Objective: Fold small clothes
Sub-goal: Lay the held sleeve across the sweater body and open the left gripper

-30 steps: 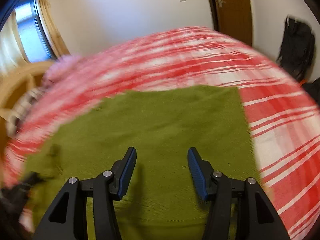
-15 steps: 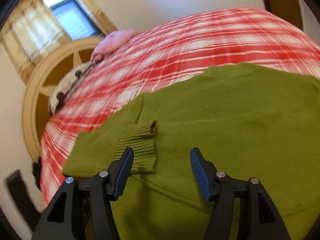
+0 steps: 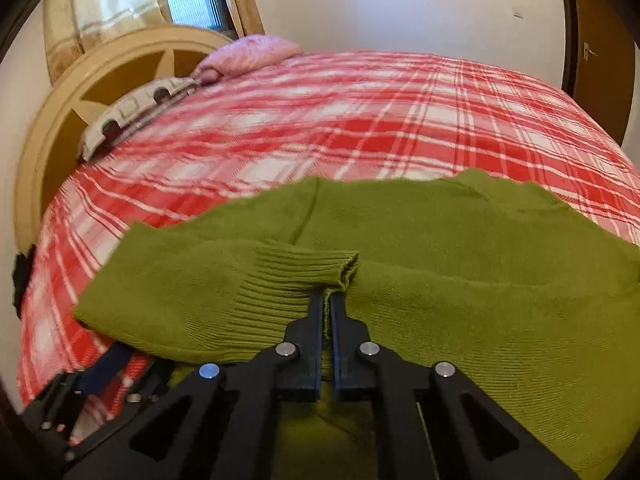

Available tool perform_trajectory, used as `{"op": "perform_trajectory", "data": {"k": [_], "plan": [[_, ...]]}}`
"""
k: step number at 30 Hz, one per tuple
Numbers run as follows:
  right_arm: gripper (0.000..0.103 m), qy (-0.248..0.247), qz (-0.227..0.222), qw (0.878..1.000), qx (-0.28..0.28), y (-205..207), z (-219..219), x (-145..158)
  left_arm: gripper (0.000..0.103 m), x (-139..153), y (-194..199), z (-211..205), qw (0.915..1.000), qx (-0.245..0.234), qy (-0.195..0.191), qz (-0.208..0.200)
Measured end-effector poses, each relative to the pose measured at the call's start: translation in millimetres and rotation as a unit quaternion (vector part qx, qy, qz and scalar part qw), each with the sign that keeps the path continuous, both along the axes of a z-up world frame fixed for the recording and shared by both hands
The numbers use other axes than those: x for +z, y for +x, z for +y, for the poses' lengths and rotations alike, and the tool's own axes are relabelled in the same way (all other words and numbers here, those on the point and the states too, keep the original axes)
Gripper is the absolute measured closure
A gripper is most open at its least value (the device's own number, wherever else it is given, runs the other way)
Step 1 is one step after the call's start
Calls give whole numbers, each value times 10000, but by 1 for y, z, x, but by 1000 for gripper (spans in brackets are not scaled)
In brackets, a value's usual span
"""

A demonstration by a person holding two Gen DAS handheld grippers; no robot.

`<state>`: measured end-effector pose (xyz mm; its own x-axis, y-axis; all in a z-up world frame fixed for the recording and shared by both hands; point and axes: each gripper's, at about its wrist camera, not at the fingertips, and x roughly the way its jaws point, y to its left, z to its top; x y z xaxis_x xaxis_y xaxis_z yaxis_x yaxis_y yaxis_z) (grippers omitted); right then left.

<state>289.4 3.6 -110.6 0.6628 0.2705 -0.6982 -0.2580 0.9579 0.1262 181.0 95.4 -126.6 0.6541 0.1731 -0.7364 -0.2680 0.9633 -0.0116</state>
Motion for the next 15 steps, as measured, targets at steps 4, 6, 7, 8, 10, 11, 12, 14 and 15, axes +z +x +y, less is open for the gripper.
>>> {"op": "perform_trajectory", "data": {"k": [4,6,7,8,10,11,12,14,15], "plan": [[100,398,-289,9988,55,-10,-9,29,50,0,-2,8,9998,37,-204,-9],[100,443,-471,9979,43,-15,-14,45,49,0,-1,7,9998,36,-171,2],[100,427,-565,9975,9,-17,-18,52,48,1,-2,7,9999,38,-138,13],[100,417,-628,9971,-28,-19,-21,57,47,2,-2,7,9999,35,-118,28],[100,484,-728,9960,-177,-24,-33,67,43,3,-1,9,9999,-6,-144,76],[100,545,-788,9950,-279,-27,-41,74,43,4,0,10,9998,-11,-178,98],[100,595,-841,9941,-339,-30,-48,79,43,5,-1,12,9997,5,-244,100],[100,682,-966,9920,-430,-36,-61,90,43,5,0,14,9994,42,-341,71],[100,702,-1061,9907,-491,-40,-67,97,43,5,2,15,9993,37,-356,79]]}}
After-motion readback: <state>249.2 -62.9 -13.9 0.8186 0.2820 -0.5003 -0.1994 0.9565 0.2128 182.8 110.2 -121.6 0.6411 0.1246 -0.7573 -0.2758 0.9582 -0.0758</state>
